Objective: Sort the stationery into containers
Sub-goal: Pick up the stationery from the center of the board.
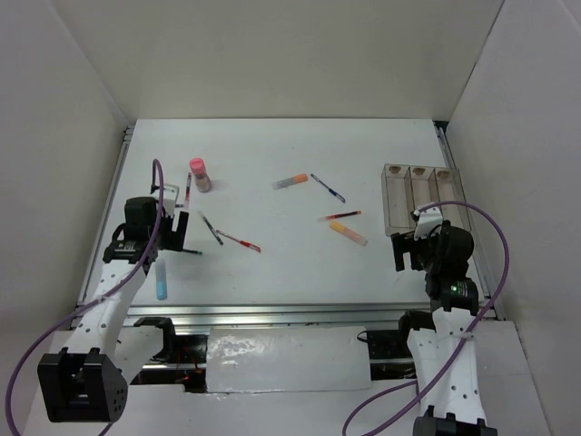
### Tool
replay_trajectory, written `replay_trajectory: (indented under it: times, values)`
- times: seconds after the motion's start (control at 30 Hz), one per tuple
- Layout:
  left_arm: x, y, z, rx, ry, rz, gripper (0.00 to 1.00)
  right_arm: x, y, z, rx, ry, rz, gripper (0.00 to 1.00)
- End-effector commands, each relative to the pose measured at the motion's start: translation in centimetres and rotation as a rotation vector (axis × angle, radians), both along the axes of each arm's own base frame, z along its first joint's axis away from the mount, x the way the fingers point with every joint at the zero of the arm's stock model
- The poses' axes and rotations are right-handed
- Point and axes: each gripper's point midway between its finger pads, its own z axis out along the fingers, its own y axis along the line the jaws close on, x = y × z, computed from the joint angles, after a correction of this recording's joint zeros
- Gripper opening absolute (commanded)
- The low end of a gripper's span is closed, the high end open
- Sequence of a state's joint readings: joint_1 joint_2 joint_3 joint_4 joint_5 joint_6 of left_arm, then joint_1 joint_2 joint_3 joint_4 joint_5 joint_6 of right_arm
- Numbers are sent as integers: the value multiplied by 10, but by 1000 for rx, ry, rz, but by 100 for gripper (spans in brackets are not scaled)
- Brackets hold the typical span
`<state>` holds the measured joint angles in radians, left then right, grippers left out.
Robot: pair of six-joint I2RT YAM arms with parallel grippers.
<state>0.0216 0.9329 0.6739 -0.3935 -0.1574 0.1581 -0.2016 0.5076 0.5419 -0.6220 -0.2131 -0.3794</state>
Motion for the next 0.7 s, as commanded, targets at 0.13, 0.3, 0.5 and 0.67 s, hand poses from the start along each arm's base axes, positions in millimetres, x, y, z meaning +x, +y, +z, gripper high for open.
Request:
replay_trajectory:
  times: [0.13, 0.3, 0.5, 0.67]
  values:
    - [30, -19, 34, -60, -90, -97, 99, 1, 0, 8, 6, -7, 3, 100]
    - [61, -32, 53, -144, -157, -112, 99, 1, -1, 8, 6, -9, 2, 100]
    - [108, -46, 78, -217, -271, -157, 97, 1, -3, 6, 9, 2, -4, 100]
    - [143, -54, 78, -264, -276, -180, 96, 1, -3, 2, 14, 20, -8, 100]
